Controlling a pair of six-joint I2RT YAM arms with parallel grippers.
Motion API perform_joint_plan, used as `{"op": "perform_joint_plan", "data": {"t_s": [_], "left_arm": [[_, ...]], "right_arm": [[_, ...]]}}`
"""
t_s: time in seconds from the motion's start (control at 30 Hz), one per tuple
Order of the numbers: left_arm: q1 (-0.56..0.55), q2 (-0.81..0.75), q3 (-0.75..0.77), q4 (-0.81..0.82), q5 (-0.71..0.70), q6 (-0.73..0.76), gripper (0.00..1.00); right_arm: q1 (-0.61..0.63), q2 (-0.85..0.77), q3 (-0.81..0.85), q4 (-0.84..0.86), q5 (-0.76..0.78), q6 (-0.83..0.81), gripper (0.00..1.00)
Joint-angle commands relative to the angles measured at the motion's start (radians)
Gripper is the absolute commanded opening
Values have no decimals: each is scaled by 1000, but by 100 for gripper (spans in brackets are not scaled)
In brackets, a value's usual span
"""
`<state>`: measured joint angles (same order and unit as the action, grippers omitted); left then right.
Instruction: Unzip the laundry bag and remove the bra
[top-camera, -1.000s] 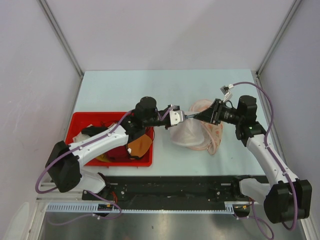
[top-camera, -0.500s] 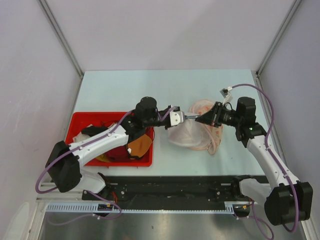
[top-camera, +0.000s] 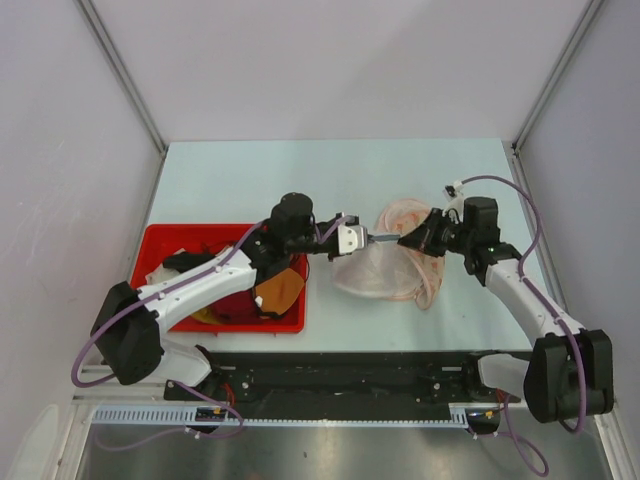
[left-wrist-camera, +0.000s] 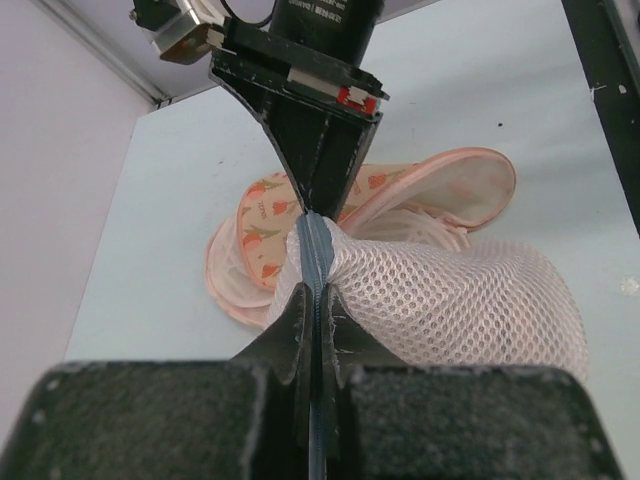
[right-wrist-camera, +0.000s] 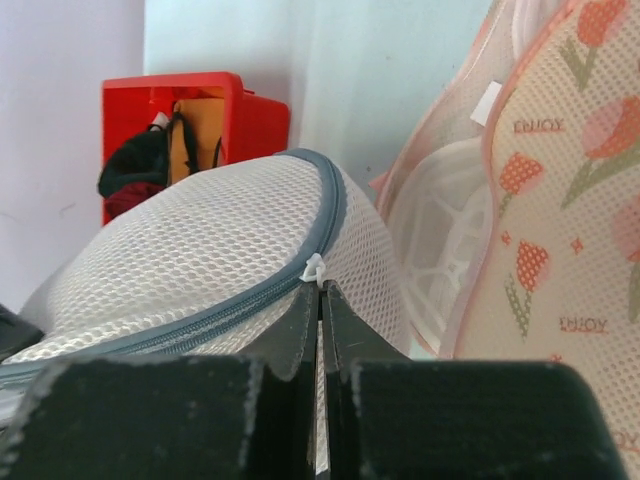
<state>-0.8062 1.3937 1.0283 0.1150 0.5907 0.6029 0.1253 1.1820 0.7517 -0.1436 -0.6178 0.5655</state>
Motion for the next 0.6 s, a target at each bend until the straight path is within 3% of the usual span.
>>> {"op": "perform_joint_plan", "data": {"t_s": [0.0,0.07,0.1,0.13,0.23,0.4,0.5,0.53,0.57], "left_arm": [[9,-39,4,80,75,-3,0],[13,-50,4,72,84,-43,14],[13,-53,13,42,87,-49,31],[13,-59,16,26,83,-72,64],[13,-62,44,-58,51,-98,99],[13,-50,90,-107,-3,-219,100],[-14,36,235,-285,-66,-329,92],[-51,51,265,-313,-101,-337,85],[-79,63,327,-366,-271,-347,82]], "right_arm": [[83,-51,1,41,147,-27,0],[126,-71,0,13,180,-36,0],[137,-90,1,0,191,-41,0],[148,-99,0,-26,216,-47,0],[181,-137,0,-62,242,-49,0],[209,-154,3,-68,230,-55,0],[218,-153,6,-62,225,-46,0],[224,-151,8,-57,227,-42,0],[226,-150,11,-54,228,-41,0]]}}
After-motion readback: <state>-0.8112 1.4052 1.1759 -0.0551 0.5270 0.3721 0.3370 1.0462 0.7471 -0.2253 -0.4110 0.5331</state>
